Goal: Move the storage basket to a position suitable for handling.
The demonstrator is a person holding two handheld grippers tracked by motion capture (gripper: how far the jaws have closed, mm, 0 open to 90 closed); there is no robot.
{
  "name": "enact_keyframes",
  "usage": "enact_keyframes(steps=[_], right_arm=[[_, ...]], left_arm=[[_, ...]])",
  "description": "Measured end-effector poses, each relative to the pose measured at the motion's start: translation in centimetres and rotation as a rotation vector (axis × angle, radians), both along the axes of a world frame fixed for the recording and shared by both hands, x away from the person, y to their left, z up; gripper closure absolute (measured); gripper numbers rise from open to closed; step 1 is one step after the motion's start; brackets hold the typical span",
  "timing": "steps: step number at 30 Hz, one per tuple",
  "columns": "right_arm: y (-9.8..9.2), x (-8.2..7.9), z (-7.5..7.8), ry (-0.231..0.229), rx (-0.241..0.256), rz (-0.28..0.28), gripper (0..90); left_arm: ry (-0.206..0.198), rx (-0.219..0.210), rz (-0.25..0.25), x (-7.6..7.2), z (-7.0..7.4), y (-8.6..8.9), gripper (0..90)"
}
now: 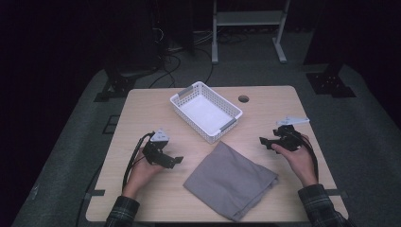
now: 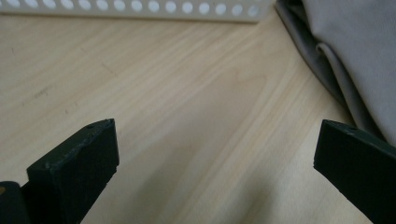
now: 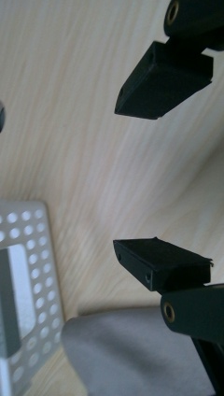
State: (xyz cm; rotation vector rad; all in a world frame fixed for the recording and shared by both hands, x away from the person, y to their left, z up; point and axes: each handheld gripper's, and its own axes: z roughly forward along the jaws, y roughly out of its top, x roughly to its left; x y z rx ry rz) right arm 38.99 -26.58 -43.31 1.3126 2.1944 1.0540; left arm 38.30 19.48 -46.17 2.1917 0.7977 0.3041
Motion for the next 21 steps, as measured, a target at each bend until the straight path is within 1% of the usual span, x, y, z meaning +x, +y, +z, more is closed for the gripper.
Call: enact_keyframes(steps=[3,4,6,8,10,12,13,15,17,18,19,21], right_arm=[[0.8,0.7,0.8,-0.008,0.001,0.012,29.5],[1.3,1.3,1.3,-0.015,0.001,0.022,31.4],[1.5,1.6,1.5,-0.014,0.001,0.026,32.5],[1.9,2.3,2.0,-0.012,0.0,0.041,35.7],[2.3,2.8,2.4,-0.013,0.004,0.052,37.9],[2.6,3.3,2.8,-0.012,0.008,0.066,39.0],[3.0,3.8,3.1,-0.02,0.016,0.083,40.2],[3.2,4.0,3.3,-0.015,0.025,0.084,40.6],[3.9,4.2,3.7,-0.011,0.031,0.107,43.4],[4.3,4.3,3.8,-0.006,0.032,0.113,43.5],[4.6,4.4,3.9,-0.01,0.028,0.124,44.1],[5.4,4.6,4.1,-0.002,0.026,0.137,45.2]], left_arm=[[0.007,0.014,-0.002,-0.6,-0.6,0.4,0.0],[0.012,0.019,0.002,-0.9,-0.9,0.7,0.0],[0.019,0.019,0.004,-0.9,-0.9,0.9,0.0],[0.01,0.017,0.008,-1.2,-1.1,1.3,0.0],[0.013,0.016,0.011,-1.5,-1.3,1.6,0.0],[0.012,0.008,0.015,-1.7,-1.5,1.8,0.0],[0.017,0.007,0.015,-1.9,-1.5,1.9,0.0],[0.006,0.006,0.018,-2.1,-1.7,2.2,0.0],[0.012,0.016,0.016,-2.3,-1.9,2.3,0.0],[0.001,0.016,0.018,-2.4,-2.1,2.4,0.0],[0.003,0.019,0.016,-2.5,-2.1,2.6,0.0],[0.005,0.017,0.02,-2.5,-2.1,2.8,0.0]])
